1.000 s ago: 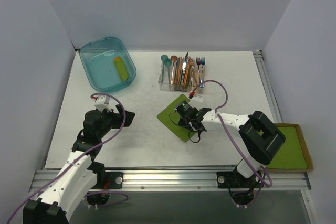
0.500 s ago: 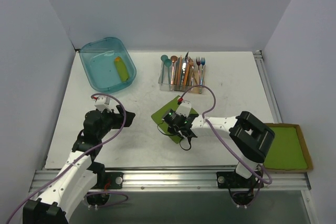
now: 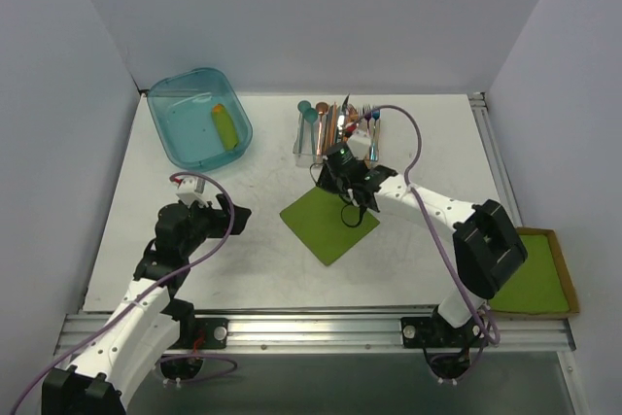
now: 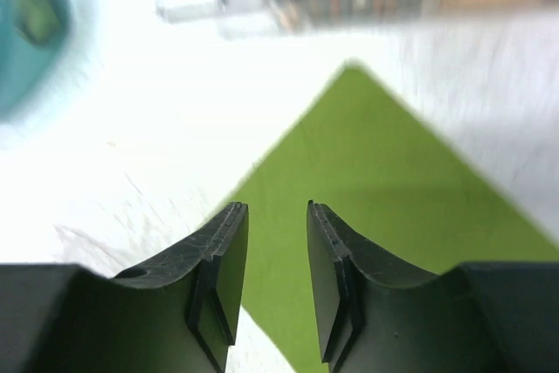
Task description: Place the utensils on the paper napkin and roll it up
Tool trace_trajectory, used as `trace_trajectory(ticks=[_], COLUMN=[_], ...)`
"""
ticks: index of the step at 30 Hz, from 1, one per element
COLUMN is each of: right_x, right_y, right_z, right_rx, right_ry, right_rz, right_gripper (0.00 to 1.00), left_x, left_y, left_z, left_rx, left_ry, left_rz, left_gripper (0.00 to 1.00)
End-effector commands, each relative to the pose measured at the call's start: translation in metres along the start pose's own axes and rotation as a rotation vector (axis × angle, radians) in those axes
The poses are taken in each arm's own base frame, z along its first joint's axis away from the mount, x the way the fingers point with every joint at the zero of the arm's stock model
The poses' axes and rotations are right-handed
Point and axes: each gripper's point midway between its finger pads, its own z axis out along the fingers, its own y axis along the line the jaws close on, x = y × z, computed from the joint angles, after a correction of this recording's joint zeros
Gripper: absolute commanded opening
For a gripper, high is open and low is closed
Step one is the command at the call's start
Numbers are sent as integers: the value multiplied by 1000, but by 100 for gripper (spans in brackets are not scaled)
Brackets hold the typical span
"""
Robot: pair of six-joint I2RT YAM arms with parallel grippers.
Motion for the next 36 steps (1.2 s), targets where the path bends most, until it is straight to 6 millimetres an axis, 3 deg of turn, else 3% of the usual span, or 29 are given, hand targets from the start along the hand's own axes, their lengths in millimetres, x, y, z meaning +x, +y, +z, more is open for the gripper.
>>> trace_trajectory(ticks=[1,2,3,5,6,7,9,10,13,16,18,21,28,36], right_x=[-53,-61,-80,-93,-112,-113,-119,-127,-140,-144,-160,-165,-148,-144], right_y=[16,18,33,34,46,43,46,57,64,55,58,55,47,50], right_z=[-9,-7,-9,7,6,24,37,48,71,96,101,119,150,156], right_rx=[-54,-54,-86,-67,-80,-58,-46,-61,-50,-13,-17,-22,-34,-63], right_ry=[-75,-81,-104,-105,-130,-110,-92,-97,-98,-78,-99,-85,-36,-49], right_rz=[-102,-111,-114,-153,-155,-181,-201,-205,-235,-256,-261,-263,-267,-267], right_gripper=[34,37,38,38,38,38,37,37,40,42,41,37,31,31], left_x=[-29,-29,-29,-29,-29,-28,-29,-29,-29,-29,-29,-29,-28,-28], left_y=[-17,-17,-18,-18,-19,-19,-20,-20,-20,-21,-22,-22,-22,-23], left_z=[0,0,0,1,1,1,0,0,0,0,0,0,0,1], left_rx=[42,43,46,46,49,52,52,53,54,58,60,58,59,61], left_ry=[-78,-78,-78,-76,-76,-74,-78,-80,-82,-80,-80,-81,-80,-81], left_rz=[31,31,34,34,36,37,41,42,44,46,49,49,51,54], left_gripper=[94,94,94,94,94,94,94,94,94,94,94,94,94,94])
